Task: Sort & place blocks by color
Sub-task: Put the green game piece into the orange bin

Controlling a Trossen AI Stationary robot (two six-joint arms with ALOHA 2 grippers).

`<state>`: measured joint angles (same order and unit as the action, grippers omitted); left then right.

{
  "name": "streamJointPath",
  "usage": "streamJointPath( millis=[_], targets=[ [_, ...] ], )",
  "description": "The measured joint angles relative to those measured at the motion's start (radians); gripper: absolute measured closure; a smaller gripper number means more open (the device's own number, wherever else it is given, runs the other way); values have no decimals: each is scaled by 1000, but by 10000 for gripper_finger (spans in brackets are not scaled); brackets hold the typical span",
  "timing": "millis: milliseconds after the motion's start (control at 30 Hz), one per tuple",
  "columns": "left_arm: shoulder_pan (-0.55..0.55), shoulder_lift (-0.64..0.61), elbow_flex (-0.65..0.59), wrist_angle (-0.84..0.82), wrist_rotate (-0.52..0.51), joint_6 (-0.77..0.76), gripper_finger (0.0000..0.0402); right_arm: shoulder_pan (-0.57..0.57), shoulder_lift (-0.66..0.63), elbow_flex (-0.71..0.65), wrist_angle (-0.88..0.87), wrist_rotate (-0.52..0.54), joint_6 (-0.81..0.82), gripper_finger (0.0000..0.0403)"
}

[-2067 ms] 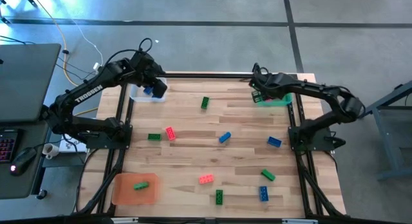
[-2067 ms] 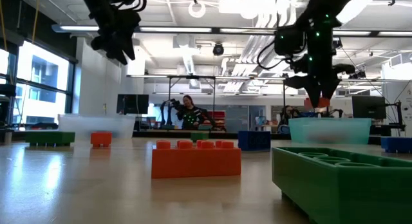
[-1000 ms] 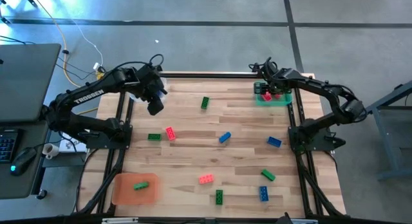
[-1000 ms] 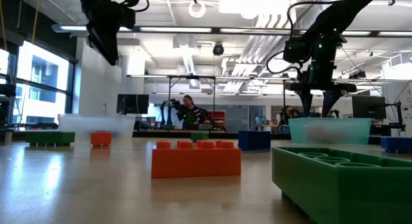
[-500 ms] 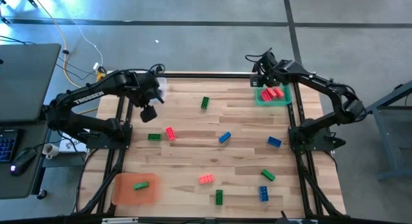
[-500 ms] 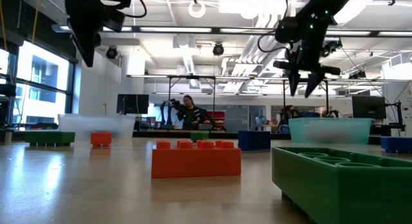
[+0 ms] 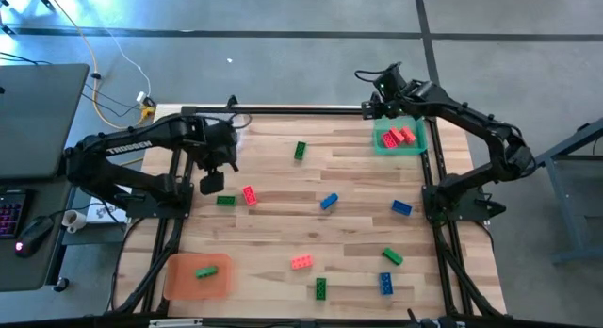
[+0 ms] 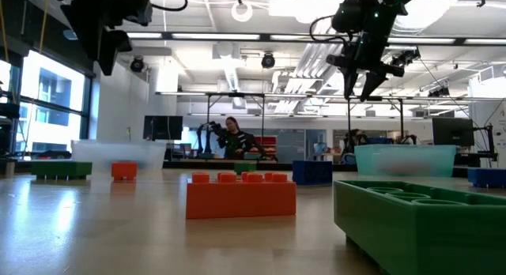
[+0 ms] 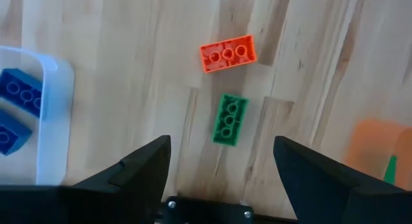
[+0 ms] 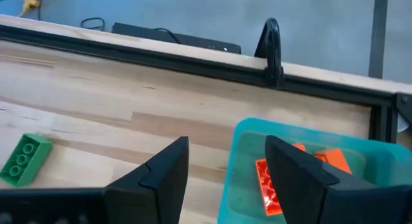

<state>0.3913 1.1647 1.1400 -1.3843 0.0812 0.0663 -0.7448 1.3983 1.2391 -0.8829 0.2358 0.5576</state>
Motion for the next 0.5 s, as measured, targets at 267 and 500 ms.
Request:
streamJointPath(
  millis=[267, 500],
  targets=[
    [-90, 70, 0, 43, 0, -57, 138, 0, 0, 65, 0, -2, -96, 213],
    [-148, 168, 0, 145, 1, -88, 138, 0, 0, 119, -13, -4, -175, 213]
  ],
)
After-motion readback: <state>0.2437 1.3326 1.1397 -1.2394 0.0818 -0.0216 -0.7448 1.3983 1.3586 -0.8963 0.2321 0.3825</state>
